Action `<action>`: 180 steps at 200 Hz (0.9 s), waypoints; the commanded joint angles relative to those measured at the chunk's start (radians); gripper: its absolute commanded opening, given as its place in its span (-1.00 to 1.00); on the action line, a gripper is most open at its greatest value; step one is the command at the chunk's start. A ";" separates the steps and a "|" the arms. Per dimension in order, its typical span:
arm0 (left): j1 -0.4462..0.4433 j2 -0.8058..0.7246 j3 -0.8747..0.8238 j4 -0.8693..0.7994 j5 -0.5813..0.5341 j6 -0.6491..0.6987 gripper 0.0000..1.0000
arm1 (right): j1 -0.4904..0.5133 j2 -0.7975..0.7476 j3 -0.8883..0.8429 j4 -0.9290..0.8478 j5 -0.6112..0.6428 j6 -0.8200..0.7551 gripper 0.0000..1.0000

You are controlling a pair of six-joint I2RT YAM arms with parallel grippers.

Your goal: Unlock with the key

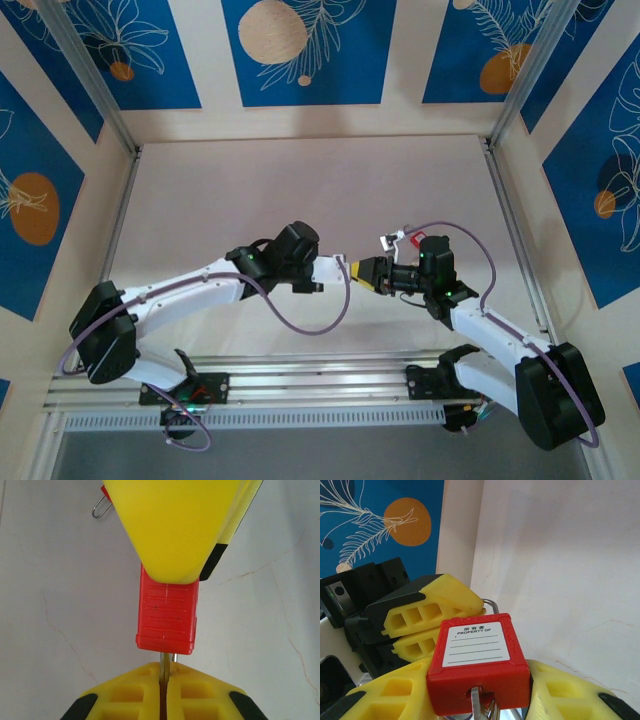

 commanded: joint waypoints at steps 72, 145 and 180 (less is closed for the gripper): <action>0.004 -0.093 -0.069 0.050 -0.099 0.043 -0.80 | -0.036 -0.065 -0.001 -0.024 -0.016 0.006 -0.47; 0.012 -0.124 -0.089 0.053 -0.121 0.059 -0.74 | -0.053 -0.073 -0.008 -0.021 -0.027 0.012 -0.48; 0.012 -0.128 -0.089 0.050 -0.123 0.060 -0.71 | -0.057 -0.074 -0.009 -0.018 -0.029 0.017 -0.48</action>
